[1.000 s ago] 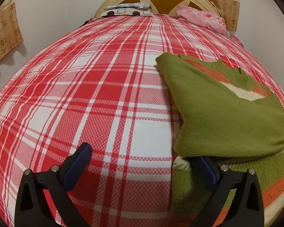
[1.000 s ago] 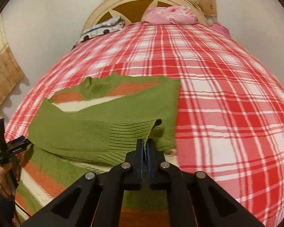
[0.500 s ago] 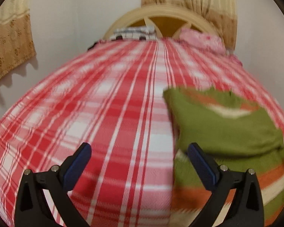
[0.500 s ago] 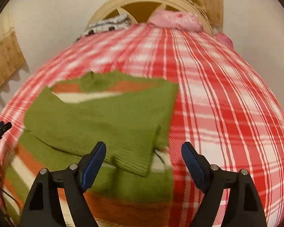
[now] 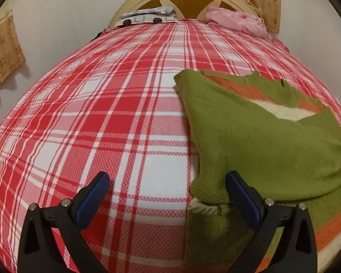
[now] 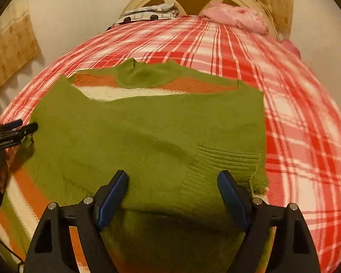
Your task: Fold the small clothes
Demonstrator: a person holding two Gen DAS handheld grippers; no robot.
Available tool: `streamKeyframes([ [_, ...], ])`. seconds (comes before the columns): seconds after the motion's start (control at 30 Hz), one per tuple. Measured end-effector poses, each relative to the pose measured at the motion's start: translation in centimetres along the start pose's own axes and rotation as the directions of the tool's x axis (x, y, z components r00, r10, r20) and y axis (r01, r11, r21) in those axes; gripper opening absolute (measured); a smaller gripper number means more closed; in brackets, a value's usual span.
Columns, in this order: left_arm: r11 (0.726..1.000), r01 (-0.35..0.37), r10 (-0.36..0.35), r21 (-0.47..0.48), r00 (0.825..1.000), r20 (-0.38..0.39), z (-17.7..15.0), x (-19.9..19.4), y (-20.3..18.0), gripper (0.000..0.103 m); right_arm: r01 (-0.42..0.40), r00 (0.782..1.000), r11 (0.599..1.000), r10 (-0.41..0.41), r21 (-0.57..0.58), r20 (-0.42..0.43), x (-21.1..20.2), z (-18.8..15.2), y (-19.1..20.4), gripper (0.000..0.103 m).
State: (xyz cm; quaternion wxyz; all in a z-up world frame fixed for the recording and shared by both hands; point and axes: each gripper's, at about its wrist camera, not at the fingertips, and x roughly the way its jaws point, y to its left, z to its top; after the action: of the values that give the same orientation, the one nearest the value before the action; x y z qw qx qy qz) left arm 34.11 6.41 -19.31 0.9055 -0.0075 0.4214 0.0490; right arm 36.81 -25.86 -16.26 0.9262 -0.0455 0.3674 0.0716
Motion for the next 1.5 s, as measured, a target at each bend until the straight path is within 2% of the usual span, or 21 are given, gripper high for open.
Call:
streamKeyframes([
  [0.07, 1.0, -0.008, 0.008, 0.006, 1.0, 0.007, 0.0, 0.1, -0.1, 0.103, -0.05, 0.998, 0.998, 0.049, 0.025, 0.048, -1.3, 0.0, -0.1, 0.082],
  [0.1, 1.0, -0.01, 0.01, 0.009, 1.0, 0.007, 0.0, 0.1, -0.2, 0.103, -0.051, 0.998, 0.998, 0.049, 0.028, 0.049, -1.3, -0.2, -0.2, 0.082],
  [0.17, 1.0, -0.014, 0.014, 0.012, 1.0, 0.009, 0.2, 0.1, -0.2, 0.103, 0.012, 1.0, 1.0, -0.012, 0.001, -0.028, 0.3, -0.7, 0.0, 0.082],
  [0.2, 1.0, -0.02, 0.019, 0.015, 1.0, 0.014, 0.1, -0.1, -0.5, 0.103, 0.023, 1.0, 1.0, -0.023, -0.007, -0.007, 0.5, -1.0, 0.2, 0.082],
  [0.43, 0.998, -0.051, 0.05, 0.043, 0.998, 0.037, -0.2, -0.7, -0.9, 0.103, 0.012, 1.0, 0.999, -0.012, 0.052, -0.008, 0.0, -1.6, -0.7, 0.083],
  [0.7, 1.0, -0.003, 0.003, 0.014, 1.0, 0.009, 0.0, -0.3, -0.4, 0.103, 0.016, 1.0, 0.998, -0.015, 0.065, -0.011, 0.3, -2.2, -1.2, 0.084],
  [0.83, 0.998, -0.048, 0.046, 0.049, 0.999, 0.029, -0.3, -1.0, -1.3, 0.103, 0.021, 1.0, 0.998, -0.02, 0.064, -0.014, 0.1, -2.2, -1.1, 0.084],
  [0.97, 0.996, -0.055, 0.053, 0.073, 0.998, 0.039, -0.8, -1.6, -1.7, 0.103, 0.037, 0.999, 0.997, -0.037, 0.067, -0.001, -0.4, -2.4, -0.8, 0.084],
  [1.23, 1.0, 0.008, -0.009, 0.024, 1.0, 0.017, -0.8, -1.1, -0.7, 0.103, 0.041, 0.999, 0.997, -0.041, 0.062, 0.001, -0.5, -2.9, -0.7, 0.084],
  [1.33, 1.0, 0.03, -0.03, -0.001, 0.999, 0.015, -0.7, -1.2, -0.3, 0.103, 0.004, 1.0, 0.996, -0.005, 0.088, 0.01, -0.5, -2.9, -1.4, 0.085],
  [1.43, 0.999, 0.041, -0.039, -0.026, 0.996, 0.079, -1.1, -3.1, 0.3, 0.103, 0.01, 1.0, 0.995, -0.012, 0.094, 0.026, -1.9, -3.0, -1.1, 0.085],
  [1.5, 0.996, 0.077, -0.073, -0.043, 0.993, 0.096, -1.7, -4.3, 0.5, 0.103, 0.007, 1.0, 0.996, -0.009, 0.085, 0.026, -2.8, -3.6, -0.7, 0.085],
])
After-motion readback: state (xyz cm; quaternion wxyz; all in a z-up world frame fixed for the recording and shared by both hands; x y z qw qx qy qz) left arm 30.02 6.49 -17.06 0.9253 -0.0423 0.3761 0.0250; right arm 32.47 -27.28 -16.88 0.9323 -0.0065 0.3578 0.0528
